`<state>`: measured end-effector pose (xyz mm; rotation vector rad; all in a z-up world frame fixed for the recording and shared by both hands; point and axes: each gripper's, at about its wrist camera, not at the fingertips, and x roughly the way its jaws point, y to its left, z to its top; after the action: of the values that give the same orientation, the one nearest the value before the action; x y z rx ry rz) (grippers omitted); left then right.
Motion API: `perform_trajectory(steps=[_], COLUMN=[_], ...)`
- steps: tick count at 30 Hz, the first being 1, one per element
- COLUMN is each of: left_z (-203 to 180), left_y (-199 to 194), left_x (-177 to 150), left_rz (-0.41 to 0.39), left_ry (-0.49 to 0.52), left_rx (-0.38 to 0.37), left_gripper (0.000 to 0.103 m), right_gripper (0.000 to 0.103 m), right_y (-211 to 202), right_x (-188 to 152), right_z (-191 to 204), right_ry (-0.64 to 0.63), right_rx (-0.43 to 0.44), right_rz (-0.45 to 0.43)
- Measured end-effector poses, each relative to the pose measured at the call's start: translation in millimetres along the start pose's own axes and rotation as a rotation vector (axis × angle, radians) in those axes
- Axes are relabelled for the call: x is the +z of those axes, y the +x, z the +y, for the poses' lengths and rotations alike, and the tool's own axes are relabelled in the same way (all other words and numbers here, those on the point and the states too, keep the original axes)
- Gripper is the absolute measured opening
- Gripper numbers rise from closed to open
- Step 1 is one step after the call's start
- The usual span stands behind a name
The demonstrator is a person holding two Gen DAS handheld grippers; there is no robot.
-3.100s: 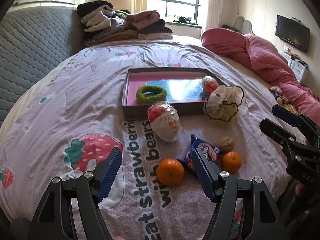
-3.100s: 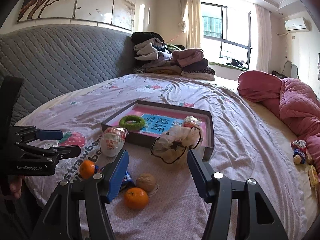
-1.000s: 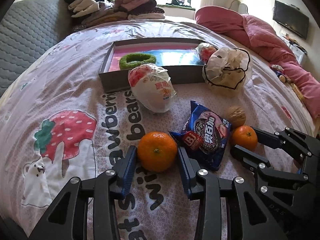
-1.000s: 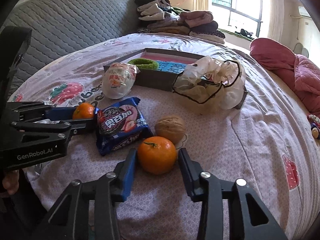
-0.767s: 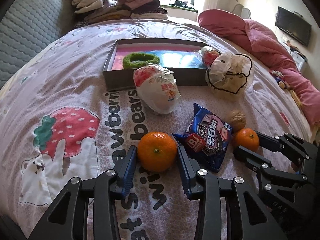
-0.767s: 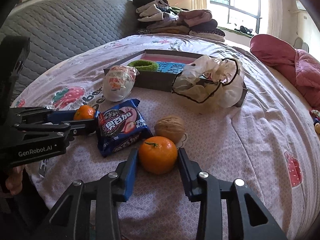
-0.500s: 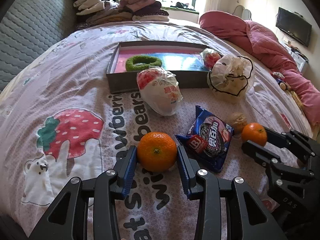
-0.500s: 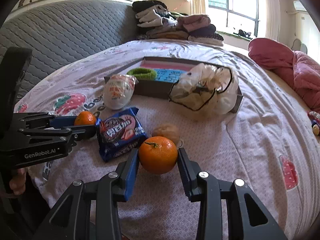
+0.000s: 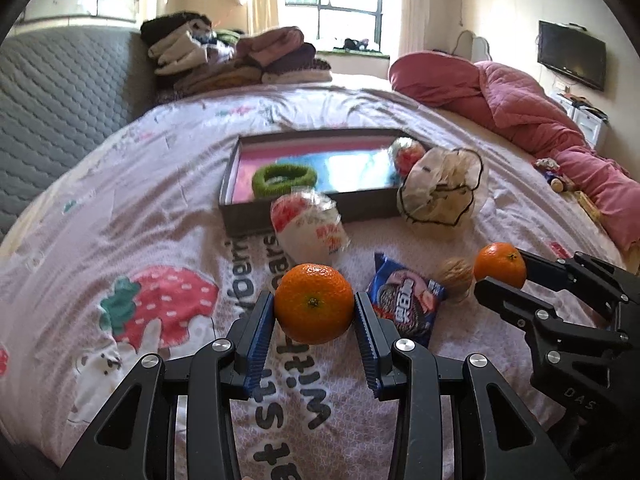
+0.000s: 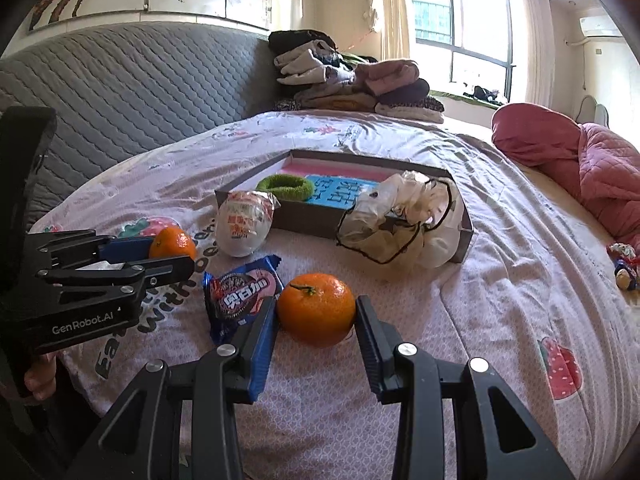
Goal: Organize objects
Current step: 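Carry the orange with the left gripper while the right gripper grasps the other orange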
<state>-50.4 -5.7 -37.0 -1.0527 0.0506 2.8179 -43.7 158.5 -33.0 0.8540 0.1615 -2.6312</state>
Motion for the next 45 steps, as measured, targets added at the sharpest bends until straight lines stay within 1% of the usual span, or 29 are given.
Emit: perform_trajectory(steps=[3, 9, 17, 22, 25, 31, 36, 45], left_z=[-1.1, 0.8, -0.1, 0.0, 1.9, 2.2, 2.8, 17.1], left_y=[-5.2, -8.3, -14.5, -11.8, -11.9, -10.2, -4.3, 13.2], left_x=[3.5, 12.5, 35.8, 46.7, 54.5, 74.4, 89.3, 111.9], left_rz=[-0.025, -0.039, -0.099, -0.105, -0.109, -0.142, -0.155, -0.137], left_ry=[0.004, -0.013, -0.024, -0.025, -0.041, -0.03, -0.018, -0.038], left_rx=[-0.001, -0.007, -0.007, -0.011, -0.029, -0.019, -0.003, 0.006], left_gripper=[0.04, 0.04, 0.04, 0.04, 0.04, 0.04, 0.041, 0.041], right_gripper=[0.039, 0.039, 0.039, 0.039, 0.039, 0.039, 0.039, 0.039], right_y=[-3.7, -9.6, -10.3, -10.7, -13.2, -13.1, -10.1, 0.8], right_x=[2.4, 11.5, 28.7, 38.9, 48.2, 61.5, 72.3, 95.1], right_z=[0.7, -0.4, -2.8, -2.6, -5.5, -13.3, -17.8, -24.2], right_ry=[-0.006, -0.008, -0.008, -0.013, -0.015, -0.013, -0.012, -0.017], right_rx=[-0.003, -0.015, -0.025, -0.023, -0.033, -0.041, -0.04, -0.056], right_rz=[-0.023, -0.064, -0.108, -0.126, -0.153, -0.175, -0.184, -0.205])
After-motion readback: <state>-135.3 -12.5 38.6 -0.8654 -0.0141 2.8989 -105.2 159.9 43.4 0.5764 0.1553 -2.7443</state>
